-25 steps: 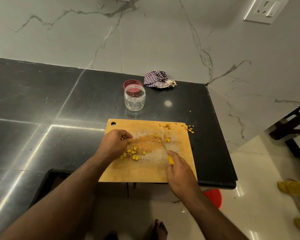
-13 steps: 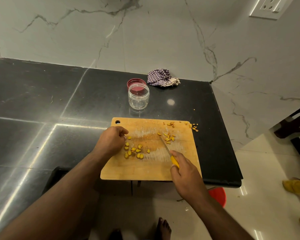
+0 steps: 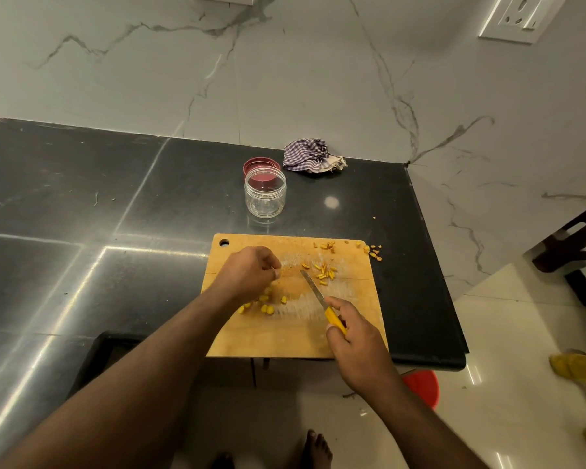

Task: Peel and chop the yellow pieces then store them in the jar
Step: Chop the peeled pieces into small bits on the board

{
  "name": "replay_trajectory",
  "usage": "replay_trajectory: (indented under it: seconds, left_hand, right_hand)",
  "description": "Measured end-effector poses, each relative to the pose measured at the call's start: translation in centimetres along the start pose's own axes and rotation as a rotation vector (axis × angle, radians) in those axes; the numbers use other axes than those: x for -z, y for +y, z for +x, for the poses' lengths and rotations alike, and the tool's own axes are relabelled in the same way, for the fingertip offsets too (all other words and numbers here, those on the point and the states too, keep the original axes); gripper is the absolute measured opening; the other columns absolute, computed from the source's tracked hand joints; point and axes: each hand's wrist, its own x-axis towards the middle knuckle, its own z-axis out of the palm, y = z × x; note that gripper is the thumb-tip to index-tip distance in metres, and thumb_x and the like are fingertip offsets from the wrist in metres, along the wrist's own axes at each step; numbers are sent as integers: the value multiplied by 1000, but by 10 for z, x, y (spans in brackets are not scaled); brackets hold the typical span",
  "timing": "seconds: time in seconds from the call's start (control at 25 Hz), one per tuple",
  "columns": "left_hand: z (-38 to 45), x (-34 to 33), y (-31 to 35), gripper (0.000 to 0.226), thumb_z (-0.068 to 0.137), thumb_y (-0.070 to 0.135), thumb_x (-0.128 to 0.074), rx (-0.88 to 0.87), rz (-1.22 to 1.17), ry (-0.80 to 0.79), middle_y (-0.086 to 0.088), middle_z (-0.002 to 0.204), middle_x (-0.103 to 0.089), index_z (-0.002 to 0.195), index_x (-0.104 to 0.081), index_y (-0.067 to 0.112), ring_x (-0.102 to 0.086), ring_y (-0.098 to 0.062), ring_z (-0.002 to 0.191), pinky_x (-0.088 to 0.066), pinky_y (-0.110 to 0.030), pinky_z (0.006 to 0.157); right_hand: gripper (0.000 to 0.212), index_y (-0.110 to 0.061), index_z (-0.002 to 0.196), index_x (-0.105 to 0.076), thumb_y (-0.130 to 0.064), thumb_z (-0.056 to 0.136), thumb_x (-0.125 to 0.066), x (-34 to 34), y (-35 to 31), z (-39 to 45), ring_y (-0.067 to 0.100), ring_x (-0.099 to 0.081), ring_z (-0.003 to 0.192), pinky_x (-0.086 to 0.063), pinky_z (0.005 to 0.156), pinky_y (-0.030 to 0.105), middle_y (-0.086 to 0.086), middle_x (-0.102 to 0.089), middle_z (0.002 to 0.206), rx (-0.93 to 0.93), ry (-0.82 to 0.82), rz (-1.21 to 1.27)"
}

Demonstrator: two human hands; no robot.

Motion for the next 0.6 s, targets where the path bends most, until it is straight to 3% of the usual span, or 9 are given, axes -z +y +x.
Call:
replay_trajectory:
  seconds: [0.2,0.36,0.48,0.6]
  left_hand:
    - [6,-22,16,17,90,14,-69,-16,-6,-165,4,97,-71,104,-72,24,-63,-8,85,-50,-19,60]
    - [8,-22,11,29,94,10,-62,6,58,-53,3,111,-68,119,-69,22,-60,-11,97,-52,-22,73]
    - [7,-24,2,24,92,17,-64,26,71,15,3,109,-69,114,-72,23,-59,-10,92,-51,-24,73]
    - [2,-33,1,19,87,26,-68,-13,146,31,7,104,-69,105,-74,30,-60,-8,88,-55,-28,70]
  right_hand:
    - [45,-32,143,-43,-19,100,-48,10,5,-2,2,-51,114,-49,92,23,-16,-50,130,-16,10,0]
    - [46,-32,144,-42,-19,100,-47,12,6,-4,1,-50,110,-48,87,18,-17,-49,127,-17,-7,-2]
    - [46,-32,144,-41,-20,100,-46,10,4,-5,3,-52,111,-52,89,25,-12,-51,133,-3,-15,-42]
    - [47,-30,145,-39,-21,100,-44,6,0,-5,5,-50,113,-45,90,21,-7,-52,135,27,-23,-115]
